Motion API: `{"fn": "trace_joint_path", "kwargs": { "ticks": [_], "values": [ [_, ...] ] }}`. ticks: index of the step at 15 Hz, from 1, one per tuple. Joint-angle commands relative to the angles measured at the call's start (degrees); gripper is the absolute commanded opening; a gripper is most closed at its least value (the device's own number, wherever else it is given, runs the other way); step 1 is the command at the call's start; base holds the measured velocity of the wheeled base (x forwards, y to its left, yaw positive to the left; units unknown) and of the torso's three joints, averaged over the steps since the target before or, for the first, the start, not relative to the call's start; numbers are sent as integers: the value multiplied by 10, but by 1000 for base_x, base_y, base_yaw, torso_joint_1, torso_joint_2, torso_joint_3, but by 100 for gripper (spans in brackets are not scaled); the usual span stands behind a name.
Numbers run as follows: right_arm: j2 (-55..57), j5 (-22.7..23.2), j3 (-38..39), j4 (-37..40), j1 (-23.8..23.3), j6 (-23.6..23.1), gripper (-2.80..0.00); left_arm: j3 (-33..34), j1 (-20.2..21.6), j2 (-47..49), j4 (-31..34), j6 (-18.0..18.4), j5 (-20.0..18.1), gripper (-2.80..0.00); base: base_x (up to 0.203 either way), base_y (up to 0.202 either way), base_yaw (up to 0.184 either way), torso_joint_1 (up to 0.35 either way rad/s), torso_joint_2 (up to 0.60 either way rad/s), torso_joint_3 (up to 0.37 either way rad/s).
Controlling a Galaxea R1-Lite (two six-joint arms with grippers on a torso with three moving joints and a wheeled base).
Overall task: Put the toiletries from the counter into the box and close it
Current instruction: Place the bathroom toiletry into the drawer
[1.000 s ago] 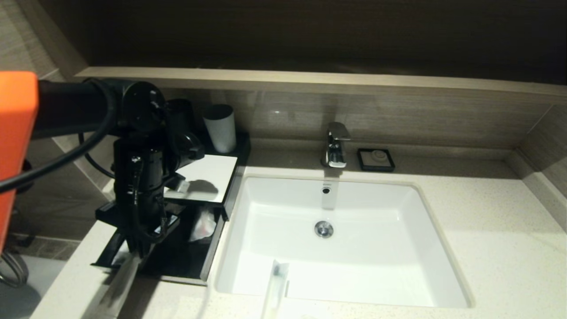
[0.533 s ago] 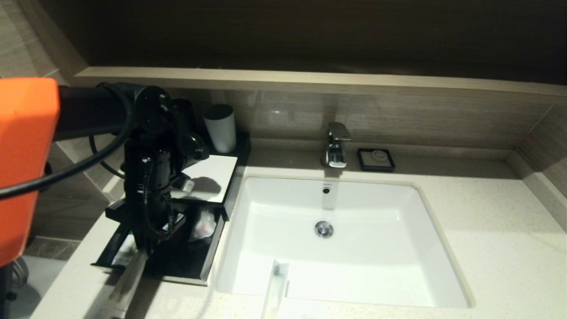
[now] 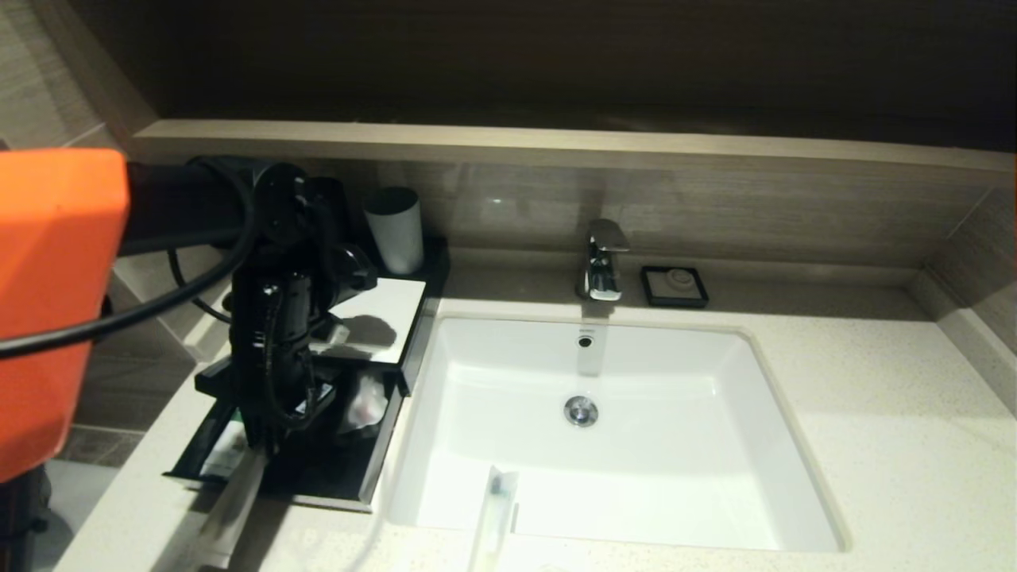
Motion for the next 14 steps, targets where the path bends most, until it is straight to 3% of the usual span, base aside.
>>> {"fn": "trace_joint_path", "kwargs": {
  "ticks": [1,14],
  "values": [
    [0,0,0,0,0,0,-280,0,2,7,5,-1,6,-280,0,0,0,0,0,0],
    [0,0,0,0,0,0,-280,0,17,8,5,-5,0,-280,0,0,0,0,0,0]
  ]
}}
